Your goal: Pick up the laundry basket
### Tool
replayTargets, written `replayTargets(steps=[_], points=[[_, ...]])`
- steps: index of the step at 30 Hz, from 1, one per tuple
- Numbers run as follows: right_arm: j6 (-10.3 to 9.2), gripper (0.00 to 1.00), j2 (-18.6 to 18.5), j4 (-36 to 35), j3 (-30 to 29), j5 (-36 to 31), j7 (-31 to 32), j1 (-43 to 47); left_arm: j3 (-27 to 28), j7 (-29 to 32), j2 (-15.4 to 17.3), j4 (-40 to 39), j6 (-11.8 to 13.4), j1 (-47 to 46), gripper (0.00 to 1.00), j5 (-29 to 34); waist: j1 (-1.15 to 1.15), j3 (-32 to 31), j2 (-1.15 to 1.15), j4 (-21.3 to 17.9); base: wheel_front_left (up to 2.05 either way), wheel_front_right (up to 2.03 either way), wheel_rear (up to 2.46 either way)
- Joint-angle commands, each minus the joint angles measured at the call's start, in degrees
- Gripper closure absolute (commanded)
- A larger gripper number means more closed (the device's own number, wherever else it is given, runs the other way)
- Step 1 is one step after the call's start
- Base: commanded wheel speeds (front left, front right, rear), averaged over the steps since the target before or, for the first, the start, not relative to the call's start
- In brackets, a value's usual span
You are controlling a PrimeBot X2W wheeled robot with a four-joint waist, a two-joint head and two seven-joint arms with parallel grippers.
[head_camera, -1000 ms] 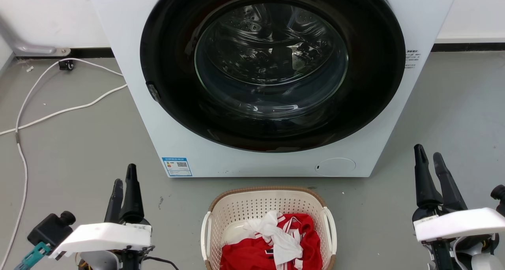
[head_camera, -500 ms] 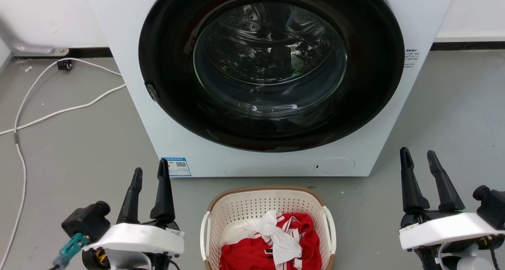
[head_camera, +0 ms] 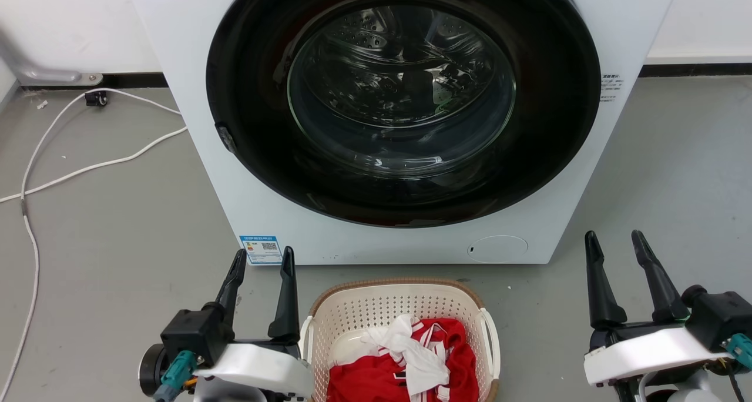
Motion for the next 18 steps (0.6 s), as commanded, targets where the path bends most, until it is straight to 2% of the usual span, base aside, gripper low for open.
replayTargets(steps=[1,6,18], points=[[0.12,0.0,-0.2,-0.2,0.1,-2.0,-0.6,-0.1,-1.0,-0.5,0.8,-0.5,1.0,-1.0,0.0,1.5,0.0,0.0,0.0,0.0,0.0,0.0,0.0],[0.11,0.0,-0.2,0.4,0.2,-4.5,-1.3,0.2,-3.2,-1.2,1.9,0.4,2.5,-0.7,0.0,3.2,0.0,-0.1,0.0,-0.1,0.0,0.0,0.0],[0.07,0.0,-0.2,1.1,0.8,-9.6,-2.6,0.8,-6.7,-2.6,3.1,1.8,3.8,-0.9,0.0,8.3,0.0,-0.2,0.0,-0.4,0.0,0.0,0.0]])
